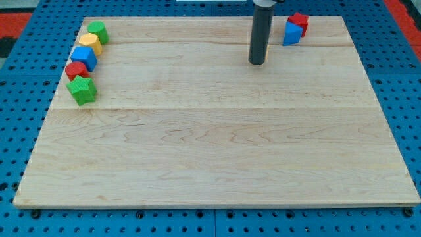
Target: Point your arm at the green star
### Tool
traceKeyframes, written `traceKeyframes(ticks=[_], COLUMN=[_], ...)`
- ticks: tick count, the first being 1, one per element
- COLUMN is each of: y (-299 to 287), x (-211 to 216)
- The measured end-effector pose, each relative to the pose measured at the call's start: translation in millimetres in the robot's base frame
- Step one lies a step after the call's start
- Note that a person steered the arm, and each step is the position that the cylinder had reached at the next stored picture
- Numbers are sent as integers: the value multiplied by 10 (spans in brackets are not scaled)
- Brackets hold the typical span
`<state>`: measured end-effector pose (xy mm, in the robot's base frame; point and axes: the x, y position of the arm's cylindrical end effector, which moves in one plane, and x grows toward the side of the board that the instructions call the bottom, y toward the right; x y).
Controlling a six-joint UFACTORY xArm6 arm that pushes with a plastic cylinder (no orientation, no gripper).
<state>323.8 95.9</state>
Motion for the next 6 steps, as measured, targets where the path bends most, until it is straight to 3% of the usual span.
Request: traceKeyframes(ticks=[1,2,3,4,6], y=[0,-358,-333,37,-1254], x=[-286,-227,-582,-449,1604])
